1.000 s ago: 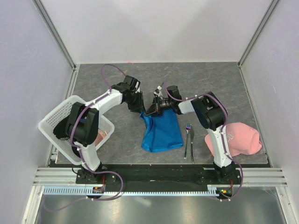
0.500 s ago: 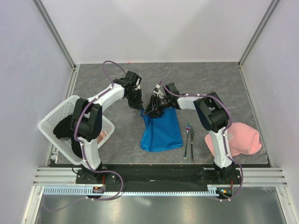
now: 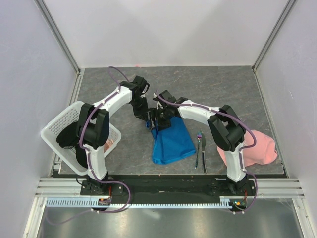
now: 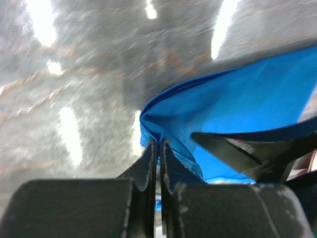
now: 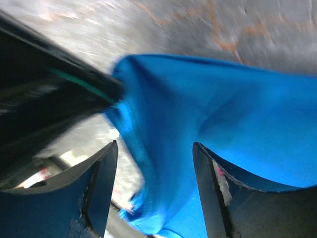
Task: Fold the napkin into a case and place the utensils inside
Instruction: Fold the 2/3-rectangle-folded napkin at the center of the board.
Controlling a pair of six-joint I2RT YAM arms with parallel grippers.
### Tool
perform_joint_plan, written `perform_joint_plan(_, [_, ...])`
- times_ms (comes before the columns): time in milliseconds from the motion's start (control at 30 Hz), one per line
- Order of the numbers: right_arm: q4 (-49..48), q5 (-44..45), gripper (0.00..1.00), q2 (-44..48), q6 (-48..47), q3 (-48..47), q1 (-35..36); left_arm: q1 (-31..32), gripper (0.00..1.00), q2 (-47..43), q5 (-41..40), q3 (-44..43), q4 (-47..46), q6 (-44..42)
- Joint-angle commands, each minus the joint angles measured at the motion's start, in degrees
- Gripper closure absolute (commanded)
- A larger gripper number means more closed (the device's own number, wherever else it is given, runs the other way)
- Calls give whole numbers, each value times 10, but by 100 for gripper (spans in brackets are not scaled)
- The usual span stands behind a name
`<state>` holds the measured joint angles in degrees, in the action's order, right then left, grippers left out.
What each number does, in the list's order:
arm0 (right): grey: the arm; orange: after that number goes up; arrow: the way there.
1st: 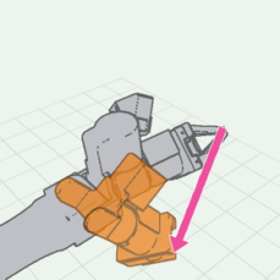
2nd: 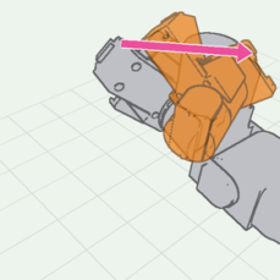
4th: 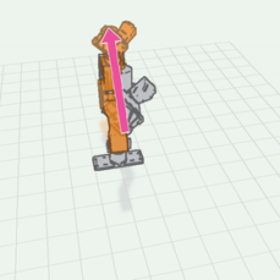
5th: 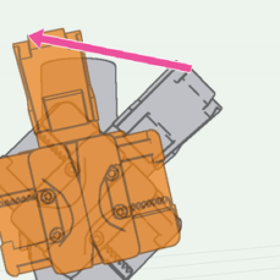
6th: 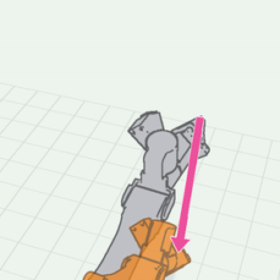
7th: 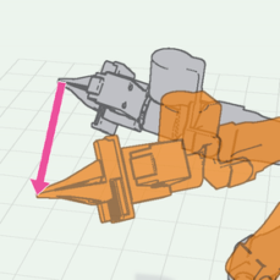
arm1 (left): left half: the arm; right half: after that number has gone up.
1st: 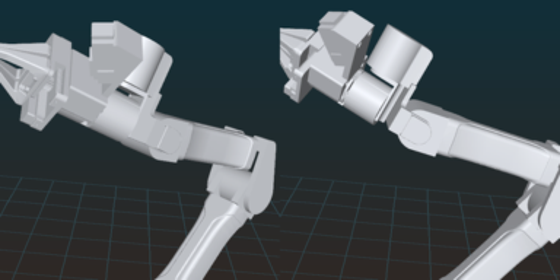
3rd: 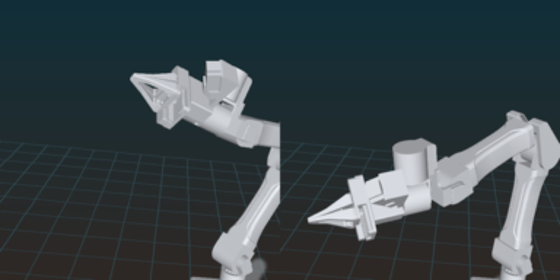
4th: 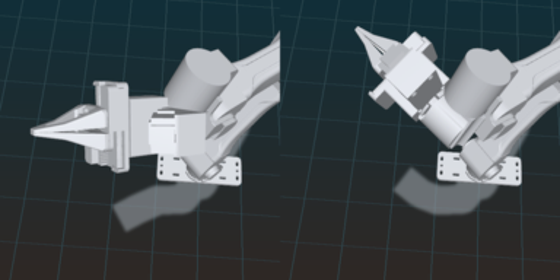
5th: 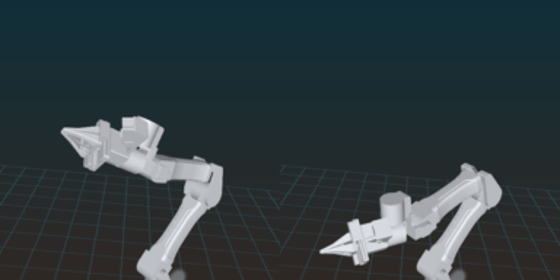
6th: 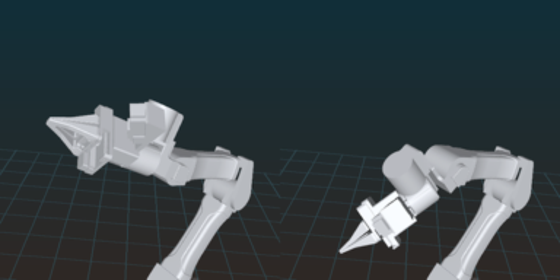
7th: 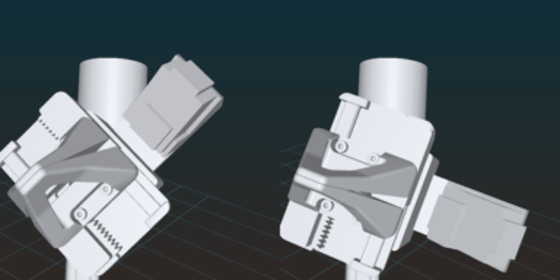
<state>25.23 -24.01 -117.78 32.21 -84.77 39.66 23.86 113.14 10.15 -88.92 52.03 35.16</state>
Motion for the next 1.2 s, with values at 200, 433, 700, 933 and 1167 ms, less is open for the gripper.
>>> perform_joint_plan(200, [80, 198, 69, 28, -27, -29, 38, -5, 98, 3, -17, -41, 49, 77])
perform_joint_plan(433, [-85, -95, 100, 34, 37, 54, -3, -7, 85, -33, -15, -26, 16, 122])
perform_joint_plan(700, [-347, -289, 100, 28, 193, 162, -62, -6, 51, -90, 11, 28, -69, 114])
perform_joint_plan(933, [-354, -343, 100, -1, 175, 192, -105, -6, 68, -124, -17, 91, -91, 91])
perform_joint_plan(1167, [-309, -350, 100, -28, 117, 196, -131, -5, 81, -111, 0, 131, -151, 94])
